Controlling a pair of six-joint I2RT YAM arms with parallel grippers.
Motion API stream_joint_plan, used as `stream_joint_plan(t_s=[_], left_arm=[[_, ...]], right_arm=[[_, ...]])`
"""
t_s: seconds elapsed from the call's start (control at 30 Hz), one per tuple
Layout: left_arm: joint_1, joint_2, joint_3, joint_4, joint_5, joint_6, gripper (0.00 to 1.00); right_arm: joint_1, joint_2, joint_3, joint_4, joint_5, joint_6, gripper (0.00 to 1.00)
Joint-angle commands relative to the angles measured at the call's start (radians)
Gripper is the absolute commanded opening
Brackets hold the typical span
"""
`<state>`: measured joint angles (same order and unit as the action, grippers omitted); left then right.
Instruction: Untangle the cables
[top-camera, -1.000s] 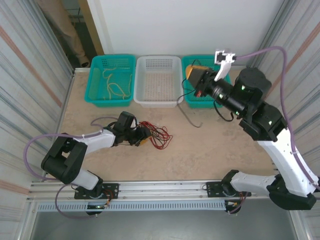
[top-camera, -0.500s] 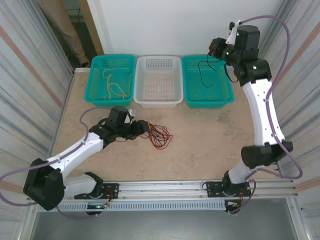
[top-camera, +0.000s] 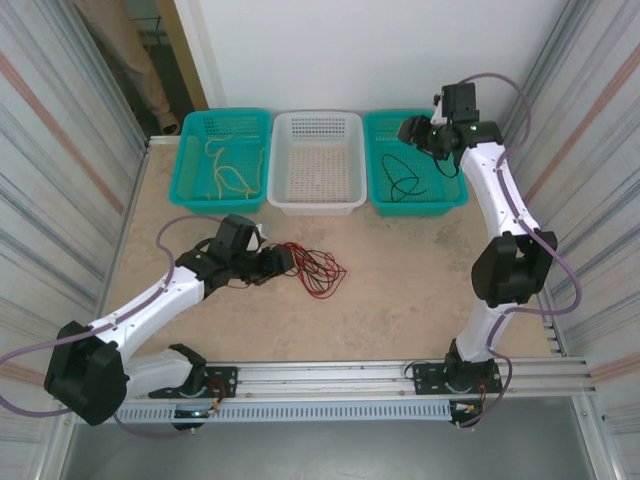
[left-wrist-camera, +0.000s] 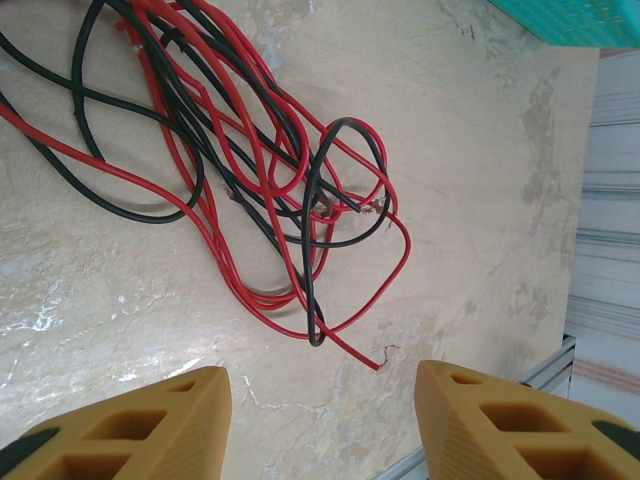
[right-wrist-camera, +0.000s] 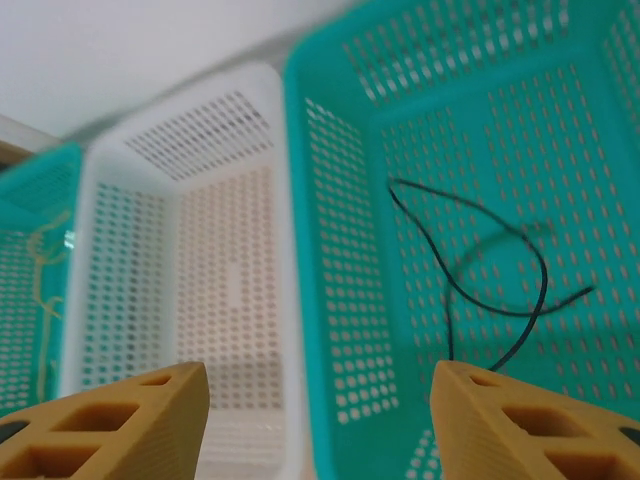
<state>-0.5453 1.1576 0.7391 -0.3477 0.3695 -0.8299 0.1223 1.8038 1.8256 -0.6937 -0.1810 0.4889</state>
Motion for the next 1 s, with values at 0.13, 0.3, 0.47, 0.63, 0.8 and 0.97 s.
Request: stream_joint_plan(t_s=[0.13,0.3,0.47,0.63,0.8,0.97], left_arm=[[0.039,0.023,0.055,-0.021,-0.032,0.065,0.53],[0.077,0.067,0.060,0.014,0.004,0.062,0.53],[0.084,0.093,0.065,0.034,0.021,0.056,0.52],[0.106,0.082,0.017,0.085,0.041,0.013,0.50],[0.121,0.048,-0.027,0.083,0.039,0.003,0.49],[0.161,0.077,-0.035,0.121,0.075,-0.018,0.47]], right_arm=[[0.225,-0.316,-0.362,0.094,0.097,0.049,0.56],[0.475,-0.431,-0.655,0.261,0.129,0.190,0.54],[0.658,-0.348,-0.726,0.336,0.133,0.281,0.39],[0.771,-0.188,-0.612,0.273,0.185,0.286,0.33],[0.777,-0.065,-0.582,0.299,0.124,0.338,0.36],[0.773,0.020,-0.532,0.212,0.178,0.354,0.28]])
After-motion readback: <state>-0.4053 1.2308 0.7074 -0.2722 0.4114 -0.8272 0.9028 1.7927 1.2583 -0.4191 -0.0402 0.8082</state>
